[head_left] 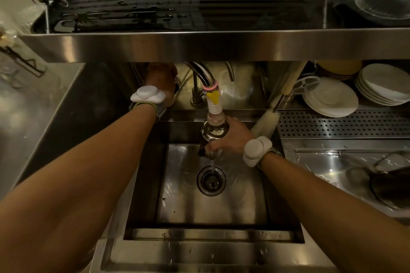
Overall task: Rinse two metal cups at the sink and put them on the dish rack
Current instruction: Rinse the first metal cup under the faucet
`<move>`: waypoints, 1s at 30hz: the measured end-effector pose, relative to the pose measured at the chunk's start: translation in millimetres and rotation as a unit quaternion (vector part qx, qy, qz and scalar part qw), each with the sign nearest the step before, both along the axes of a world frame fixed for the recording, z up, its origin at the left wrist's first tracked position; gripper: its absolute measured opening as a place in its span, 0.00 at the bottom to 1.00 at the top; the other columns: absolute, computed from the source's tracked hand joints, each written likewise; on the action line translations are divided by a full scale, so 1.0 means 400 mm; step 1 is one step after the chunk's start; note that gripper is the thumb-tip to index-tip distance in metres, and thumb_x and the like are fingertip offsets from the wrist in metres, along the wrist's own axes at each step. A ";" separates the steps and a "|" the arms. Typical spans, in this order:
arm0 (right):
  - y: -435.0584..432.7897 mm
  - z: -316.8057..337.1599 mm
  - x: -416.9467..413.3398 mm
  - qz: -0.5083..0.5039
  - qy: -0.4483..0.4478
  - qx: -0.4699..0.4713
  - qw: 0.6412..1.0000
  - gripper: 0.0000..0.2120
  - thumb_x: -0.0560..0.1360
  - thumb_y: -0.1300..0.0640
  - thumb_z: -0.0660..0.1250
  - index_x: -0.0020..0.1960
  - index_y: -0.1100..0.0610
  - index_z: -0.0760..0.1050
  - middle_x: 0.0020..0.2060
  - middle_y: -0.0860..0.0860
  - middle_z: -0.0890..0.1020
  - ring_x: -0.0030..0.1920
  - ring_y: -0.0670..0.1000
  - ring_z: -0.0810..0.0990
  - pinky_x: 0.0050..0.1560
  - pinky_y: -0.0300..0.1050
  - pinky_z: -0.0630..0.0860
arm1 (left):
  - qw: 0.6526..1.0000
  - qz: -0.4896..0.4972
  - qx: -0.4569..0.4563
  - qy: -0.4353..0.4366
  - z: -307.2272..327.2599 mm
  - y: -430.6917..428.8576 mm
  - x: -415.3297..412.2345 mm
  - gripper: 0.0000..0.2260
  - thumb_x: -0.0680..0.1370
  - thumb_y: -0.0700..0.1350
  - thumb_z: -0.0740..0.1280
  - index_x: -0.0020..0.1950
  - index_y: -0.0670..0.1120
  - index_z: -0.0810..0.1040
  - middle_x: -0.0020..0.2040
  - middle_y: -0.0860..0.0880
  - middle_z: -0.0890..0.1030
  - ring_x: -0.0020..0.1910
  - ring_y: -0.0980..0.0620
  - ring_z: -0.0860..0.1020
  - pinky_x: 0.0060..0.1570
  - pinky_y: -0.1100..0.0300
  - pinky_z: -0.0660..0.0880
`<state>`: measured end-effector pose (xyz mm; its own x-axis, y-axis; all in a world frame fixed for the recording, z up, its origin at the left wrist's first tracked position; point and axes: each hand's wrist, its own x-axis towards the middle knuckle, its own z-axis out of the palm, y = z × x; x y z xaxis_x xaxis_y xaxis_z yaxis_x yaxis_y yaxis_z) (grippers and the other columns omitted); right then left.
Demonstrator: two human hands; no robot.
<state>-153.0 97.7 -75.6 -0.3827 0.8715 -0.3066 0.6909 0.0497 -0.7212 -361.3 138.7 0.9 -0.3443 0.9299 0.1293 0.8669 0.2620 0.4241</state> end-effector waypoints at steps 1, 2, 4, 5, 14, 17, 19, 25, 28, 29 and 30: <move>-0.002 0.006 0.000 -0.001 -0.001 0.003 1.000 0.47 0.45 0.33 0.75 0.60 0.52 0.75 0.55 0.50 0.81 0.53 0.52 0.81 0.57 0.52 0.78 | 1.000 -0.008 0.002 -0.003 0.004 -0.001 0.008 0.14 0.76 0.33 0.60 0.60 0.38 0.77 0.60 0.35 0.77 0.60 0.36 0.74 0.58 0.51 0.71; -0.004 0.007 0.000 -0.004 -0.002 0.007 1.000 0.46 0.45 0.33 0.75 0.59 0.51 0.75 0.54 0.50 0.82 0.53 0.52 0.81 0.57 0.52 0.79 | 1.000 -0.012 0.004 -0.010 -0.005 -0.007 0.012 0.15 0.76 0.33 0.61 0.62 0.38 0.75 0.61 0.35 0.76 0.60 0.36 0.74 0.58 0.51 0.71; -0.008 0.009 -0.002 -0.005 -0.009 0.010 1.000 0.45 0.45 0.32 0.74 0.59 0.50 0.75 0.54 0.50 0.81 0.54 0.51 0.81 0.57 0.51 0.78 | 1.000 -0.013 -0.008 0.000 -0.015 -0.028 0.015 0.20 0.76 0.34 0.60 0.68 0.38 0.70 0.67 0.33 0.70 0.66 0.35 0.69 0.64 0.51 0.66; -0.010 0.010 -0.004 0.003 -0.015 0.008 1.000 0.45 0.45 0.32 0.74 0.59 0.49 0.75 0.54 0.50 0.81 0.54 0.52 0.80 0.58 0.51 0.78 | 0.999 -0.034 0.003 0.030 -0.028 -0.046 0.016 0.22 0.75 0.34 0.61 0.70 0.38 0.68 0.69 0.32 0.68 0.69 0.35 0.66 0.67 0.50 0.62; -0.042 0.004 0.013 0.077 -0.021 -0.032 0.996 0.30 0.58 0.60 0.81 0.57 0.59 0.77 0.49 0.49 0.80 0.53 0.48 0.77 0.62 0.37 0.70 | 0.868 -0.038 -0.327 -0.371 -0.108 -0.221 0.152 0.21 0.79 0.61 0.57 0.65 0.51 0.73 0.55 0.44 0.79 0.50 0.41 0.81 0.45 0.51 0.77; -0.060 0.006 0.024 0.080 -0.030 -0.048 0.995 0.39 0.62 0.62 0.79 0.70 0.60 0.66 0.65 0.57 0.68 0.67 0.55 0.67 0.60 0.33 0.62 | 0.861 -0.034 -0.327 -0.388 -0.131 -0.236 0.179 0.19 0.79 0.54 0.62 0.64 0.44 0.75 0.54 0.40 0.80 0.38 0.44 0.80 0.35 0.51 0.80; -0.072 0.000 0.024 0.054 -0.022 -0.038 0.998 0.46 0.60 0.62 0.80 0.73 0.57 0.62 0.71 0.59 0.61 0.71 0.57 0.64 0.64 0.37 0.63 | 0.857 0.011 -0.286 -0.428 -0.156 -0.241 0.180 0.18 0.78 0.50 0.65 0.62 0.40 0.75 0.56 0.37 0.80 0.41 0.42 0.81 0.30 0.55 0.80; -0.116 -0.061 0.009 -0.023 0.026 -0.093 0.995 0.46 0.63 0.64 0.78 0.75 0.60 0.59 0.68 0.58 0.72 0.67 0.56 0.73 0.68 0.47 0.69 | 0.823 0.107 -0.200 -0.521 -0.254 -0.286 0.191 0.15 0.77 0.52 0.65 0.59 0.44 0.74 0.60 0.41 0.79 0.49 0.41 0.82 0.37 0.48 0.82; -0.120 -0.038 0.006 -0.042 0.062 -0.134 0.988 0.38 0.67 0.67 0.74 0.72 0.62 0.61 0.61 0.57 0.75 0.58 0.51 0.75 0.56 0.41 0.72 | 0.827 0.090 -0.204 -0.517 -0.251 -0.293 0.209 0.12 0.79 0.57 0.59 0.53 0.51 0.75 0.57 0.43 0.80 0.53 0.39 0.81 0.51 0.42 0.79; -0.107 -0.027 0.004 -0.054 0.076 -0.133 0.987 0.36 0.67 0.68 0.73 0.71 0.62 0.61 0.59 0.56 0.75 0.55 0.50 0.74 0.54 0.41 0.72 | 0.841 0.070 -0.190 -0.501 -0.239 -0.285 0.212 0.13 0.80 0.57 0.57 0.55 0.51 0.74 0.58 0.43 0.80 0.53 0.40 0.81 0.52 0.41 0.78; -0.092 -0.010 0.001 -0.079 0.099 -0.122 0.984 0.36 0.66 0.68 0.73 0.71 0.61 0.61 0.60 0.56 0.75 0.54 0.50 0.74 0.53 0.43 0.74 | 0.854 0.047 -0.165 -0.491 -0.223 -0.275 0.212 0.15 0.80 0.57 0.56 0.60 0.51 0.72 0.60 0.44 0.78 0.54 0.40 0.80 0.51 0.41 0.79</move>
